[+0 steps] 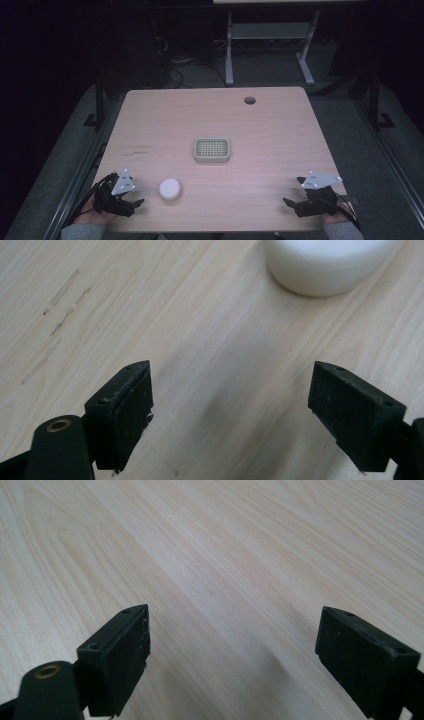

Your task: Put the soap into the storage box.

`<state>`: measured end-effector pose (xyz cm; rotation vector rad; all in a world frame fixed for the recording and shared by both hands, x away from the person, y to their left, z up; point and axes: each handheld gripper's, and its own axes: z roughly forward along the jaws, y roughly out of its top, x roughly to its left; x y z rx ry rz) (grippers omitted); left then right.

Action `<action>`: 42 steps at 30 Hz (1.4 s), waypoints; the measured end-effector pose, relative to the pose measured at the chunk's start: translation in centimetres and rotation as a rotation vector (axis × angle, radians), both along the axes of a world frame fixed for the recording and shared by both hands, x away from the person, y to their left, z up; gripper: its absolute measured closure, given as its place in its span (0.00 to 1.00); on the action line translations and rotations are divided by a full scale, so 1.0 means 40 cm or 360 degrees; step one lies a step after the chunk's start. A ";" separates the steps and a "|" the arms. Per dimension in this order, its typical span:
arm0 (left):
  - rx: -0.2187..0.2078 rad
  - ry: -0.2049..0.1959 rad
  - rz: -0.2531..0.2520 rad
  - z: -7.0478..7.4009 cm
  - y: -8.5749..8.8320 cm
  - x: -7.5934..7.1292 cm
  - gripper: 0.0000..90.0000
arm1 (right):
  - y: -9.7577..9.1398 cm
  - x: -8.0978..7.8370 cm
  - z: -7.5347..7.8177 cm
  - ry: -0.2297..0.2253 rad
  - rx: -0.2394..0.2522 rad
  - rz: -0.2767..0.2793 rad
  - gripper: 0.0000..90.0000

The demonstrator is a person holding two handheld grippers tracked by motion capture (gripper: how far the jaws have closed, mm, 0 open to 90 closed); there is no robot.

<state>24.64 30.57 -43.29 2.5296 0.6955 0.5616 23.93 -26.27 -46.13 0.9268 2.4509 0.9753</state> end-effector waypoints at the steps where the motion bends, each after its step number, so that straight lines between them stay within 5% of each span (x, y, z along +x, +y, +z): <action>1: 0.0017 -0.0004 -0.0005 0.001 -0.006 0.001 0.19 | 0.000 -0.002 0.001 0.0003 0.0008 -0.0007 0.15; 6: 0.0064 -0.0050 -0.0068 0.017 -0.031 -0.002 0.20 | -0.008 -0.009 0.004 -0.0009 0.0015 -0.0024 0.15; 13: 0.0132 -0.0006 -0.0144 0.026 -0.047 0.007 0.19 | -0.011 -0.015 0.007 -0.0020 0.0018 -0.0066 0.15; 20: 0.0223 0.0063 -0.0227 0.036 -0.069 0.029 0.19 | -0.008 -0.012 0.005 -0.0022 0.0004 -0.0045 0.15; 35: 0.0213 0.0233 -0.0376 0.065 -0.121 0.075 0.19 | -0.008 -0.013 0.005 -0.0013 0.0026 -0.0046 0.15; 42: 0.0302 0.0282 -0.0454 0.075 -0.147 0.091 0.20 | -0.004 -0.014 0.005 -0.0020 0.0017 -0.0041 0.15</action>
